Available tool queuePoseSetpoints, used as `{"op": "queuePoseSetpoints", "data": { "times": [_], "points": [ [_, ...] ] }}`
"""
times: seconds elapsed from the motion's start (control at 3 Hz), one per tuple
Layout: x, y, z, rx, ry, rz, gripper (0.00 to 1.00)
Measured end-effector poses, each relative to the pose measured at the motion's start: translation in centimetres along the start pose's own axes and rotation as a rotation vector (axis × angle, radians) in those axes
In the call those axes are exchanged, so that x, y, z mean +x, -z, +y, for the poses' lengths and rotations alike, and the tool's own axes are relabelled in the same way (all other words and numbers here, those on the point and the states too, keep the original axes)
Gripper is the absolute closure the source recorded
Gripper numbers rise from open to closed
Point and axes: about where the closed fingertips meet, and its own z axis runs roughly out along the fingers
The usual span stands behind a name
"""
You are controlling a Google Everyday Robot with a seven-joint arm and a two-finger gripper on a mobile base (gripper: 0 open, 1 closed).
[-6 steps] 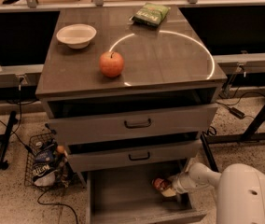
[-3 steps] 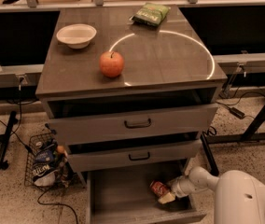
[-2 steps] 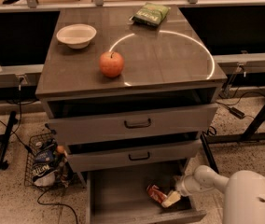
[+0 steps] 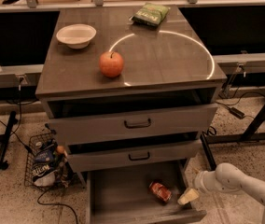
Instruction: Place coke can into bottom drawer
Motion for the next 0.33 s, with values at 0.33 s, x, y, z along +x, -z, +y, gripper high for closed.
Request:
{"op": "queuePoseSetpoints", "data": {
  "times": [0.33],
  "points": [
    [-0.23, -0.66, 0.16, -0.011, 0.003, -0.001, 0.00]
  ]
}}
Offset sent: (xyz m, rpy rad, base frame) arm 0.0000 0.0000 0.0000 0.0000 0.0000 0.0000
